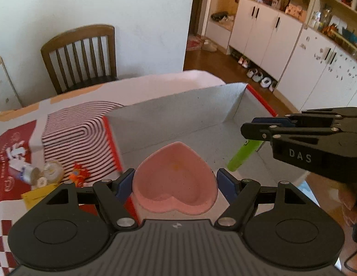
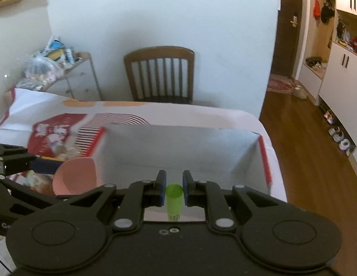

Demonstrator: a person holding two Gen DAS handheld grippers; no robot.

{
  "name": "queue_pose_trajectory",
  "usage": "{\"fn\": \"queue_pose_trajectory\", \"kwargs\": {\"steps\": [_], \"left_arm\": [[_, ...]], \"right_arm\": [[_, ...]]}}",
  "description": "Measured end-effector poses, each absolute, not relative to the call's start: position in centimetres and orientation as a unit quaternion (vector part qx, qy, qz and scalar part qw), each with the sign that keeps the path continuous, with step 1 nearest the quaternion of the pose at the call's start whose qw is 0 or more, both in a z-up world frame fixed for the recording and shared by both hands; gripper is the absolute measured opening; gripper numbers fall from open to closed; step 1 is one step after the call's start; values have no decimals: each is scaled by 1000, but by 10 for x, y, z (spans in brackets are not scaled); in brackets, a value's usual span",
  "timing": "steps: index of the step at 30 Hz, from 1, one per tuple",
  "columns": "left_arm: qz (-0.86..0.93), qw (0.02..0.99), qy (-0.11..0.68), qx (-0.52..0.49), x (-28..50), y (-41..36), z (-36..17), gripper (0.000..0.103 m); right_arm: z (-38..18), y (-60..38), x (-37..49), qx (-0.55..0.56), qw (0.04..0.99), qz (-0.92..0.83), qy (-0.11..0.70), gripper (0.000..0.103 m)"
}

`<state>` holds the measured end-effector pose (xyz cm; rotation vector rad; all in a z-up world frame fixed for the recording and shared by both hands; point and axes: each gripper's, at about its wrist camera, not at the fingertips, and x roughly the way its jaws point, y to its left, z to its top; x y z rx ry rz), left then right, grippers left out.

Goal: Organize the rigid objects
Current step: 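Carry the heart dish and green stick over the open cardboard box, then open the right tool to drop the green stick while the left tool lowers and releases the dish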

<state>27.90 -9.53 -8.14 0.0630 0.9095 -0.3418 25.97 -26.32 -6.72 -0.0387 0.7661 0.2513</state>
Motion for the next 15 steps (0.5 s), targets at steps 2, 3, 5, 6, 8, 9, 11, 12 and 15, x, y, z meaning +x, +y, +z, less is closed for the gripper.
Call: {"fn": "queue_pose_trajectory", "kwargs": {"steps": [2,3,5,6,8,9,11,12,15], "left_arm": [[-158,879,449,26,290,-103,-92,77],[-155,876,455,22,296,-106,-97,77],[-148,871,468,14,306,-112,-106,77],[-146,869,473,14,311,-115,-110,77],[-143,865,480,18,319,-124,-118,77],[-142,864,483,22,323,-127,-122,77],[-140,858,493,28,329,-134,-132,77],[-138,856,497,30,331,-137,-136,77],[-141,849,508,38,337,-144,-145,77]], "right_arm": [[-75,-270,265,-20,919,117,376,14],[-80,-274,266,-18,918,115,379,14],[-88,-281,268,-15,916,115,384,14],[-91,-283,268,-16,915,116,386,14],[-99,-287,268,-20,912,119,392,14],[-102,-288,268,-22,910,120,396,14],[-108,-292,265,-25,907,123,403,14],[-111,-293,263,-23,905,124,406,14],[-111,-296,256,-26,905,133,404,14]]}}
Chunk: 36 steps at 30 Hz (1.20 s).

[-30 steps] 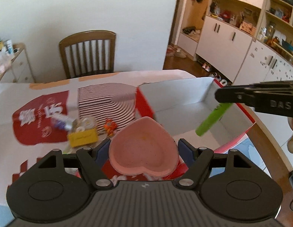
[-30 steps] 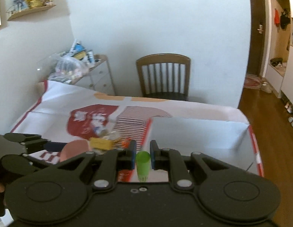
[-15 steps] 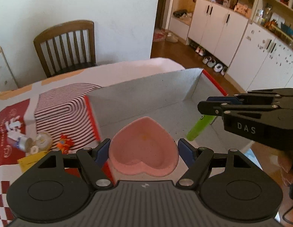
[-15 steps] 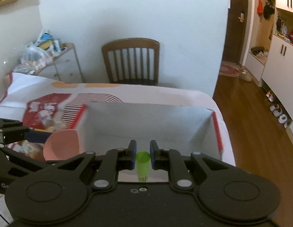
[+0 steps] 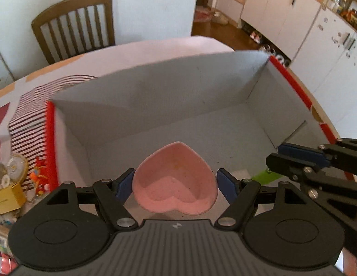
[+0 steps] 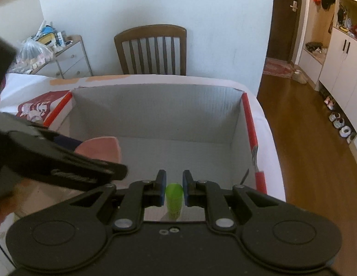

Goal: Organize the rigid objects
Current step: 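Open the right tool to drop the green stick while the left tool lowers and releases the dish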

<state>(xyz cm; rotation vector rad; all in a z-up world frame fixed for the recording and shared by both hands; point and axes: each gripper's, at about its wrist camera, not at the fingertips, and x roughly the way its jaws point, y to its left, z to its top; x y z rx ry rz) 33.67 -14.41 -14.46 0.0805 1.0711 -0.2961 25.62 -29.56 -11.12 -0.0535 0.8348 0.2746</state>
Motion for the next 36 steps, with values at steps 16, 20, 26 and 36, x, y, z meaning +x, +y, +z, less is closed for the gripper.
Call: {"fn": "queue_pose_trajectory", "kwargs": {"steps": [16,20,26,36], "left_arm": [[-135,792,594,34,357,-145,-176,77],[-134,796,590,31,356,-142,-175,77],[-125,810,572,9,350,-130,-163,77],[-124,845,520,-11,319,-110,-117,77]], "right_arm": [[-108,-291,241,-53,878,152,450,15],[-103,-295,240,-46,880,148,449,16],[-96,-300,237,-29,881,153,448,25],[-75,-301,229,-19,891,162,424,65]]}}
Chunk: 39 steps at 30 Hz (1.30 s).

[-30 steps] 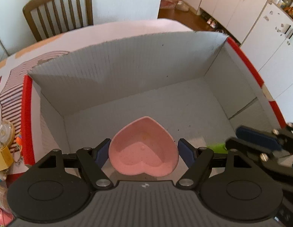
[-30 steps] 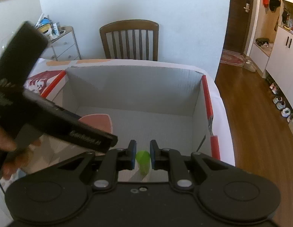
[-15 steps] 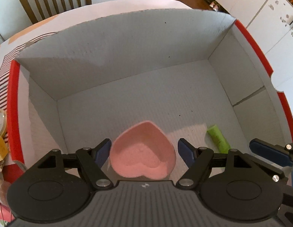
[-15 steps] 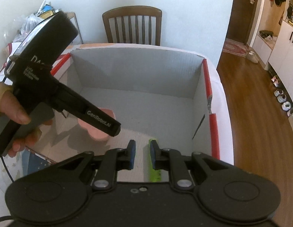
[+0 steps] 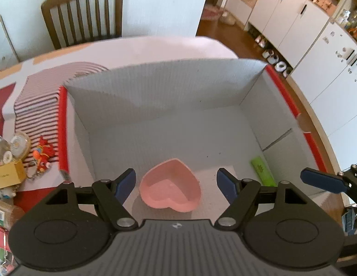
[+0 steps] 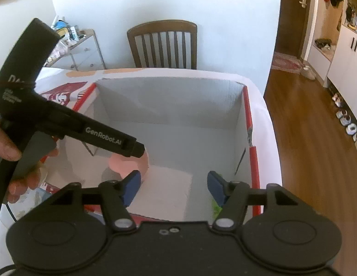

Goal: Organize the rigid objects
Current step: 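Open the right tool to drop the green stick while the left tool lowers and releases the dish, then withdraw both open tools from the box back toward the item pile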

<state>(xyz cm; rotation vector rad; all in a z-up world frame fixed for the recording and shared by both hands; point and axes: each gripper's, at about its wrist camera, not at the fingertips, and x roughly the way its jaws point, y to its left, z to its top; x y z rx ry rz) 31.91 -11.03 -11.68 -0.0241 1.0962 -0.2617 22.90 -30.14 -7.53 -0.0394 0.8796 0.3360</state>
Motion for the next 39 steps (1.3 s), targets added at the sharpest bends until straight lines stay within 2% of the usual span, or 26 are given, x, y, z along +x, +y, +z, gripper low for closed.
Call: {"fn": "queue_pose_trajectory", "kwargs": {"steps": [11,20,25,29,31,39], "left_arm": [[-117,882,455,-25,262,-87,-59,77],[-114,907,405,-20,225,-82,-32,77],[-117,915,385,-25,200,-69,-21,77],[-119,921,370,-31,179,-55,-16,77],[-120,923,365,-37,169,-45,-15,84],[-113,931,342,-54,133,1,-11,84]], "right_arm": [[-54,-301,213,-8,898,182,401,76],[-39,-296,193,5,903,202,380,84],[-30,-289,180,8,904,211,372,87],[-24,-279,168,7,906,218,363,94],[-20,-273,161,7,908,219,358,97],[-10,-243,139,12,910,233,343,102]]}}
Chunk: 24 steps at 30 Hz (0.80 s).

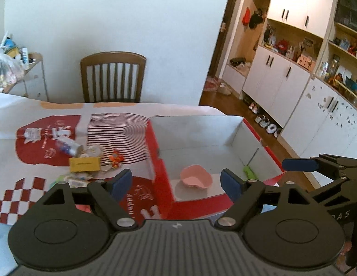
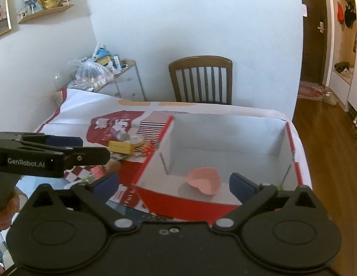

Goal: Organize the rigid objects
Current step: 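Withdraw both open tools from the box back toward the item pile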

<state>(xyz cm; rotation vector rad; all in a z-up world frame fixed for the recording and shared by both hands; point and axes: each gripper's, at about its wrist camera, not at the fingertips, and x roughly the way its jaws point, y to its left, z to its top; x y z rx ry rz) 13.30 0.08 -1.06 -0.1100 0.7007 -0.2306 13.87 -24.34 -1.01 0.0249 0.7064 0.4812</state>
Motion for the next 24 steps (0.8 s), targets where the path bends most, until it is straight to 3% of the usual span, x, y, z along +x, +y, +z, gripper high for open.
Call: {"fn": "queue_pose_trajectory", "kwargs": {"steps": [9,13,24], "left_arm": [[-109,935,331,-63,105,63,-15,88],[-108,938,323,-69,96,90,-20,102],[-105,943,312,-52,86,154,-50,103]], "right_arm": [[-10,-196,121,20,909,248,335,102],[-14,-176,118,22,906,249,342,102],[-28,-123,112,9,897,253,363,102]]}}
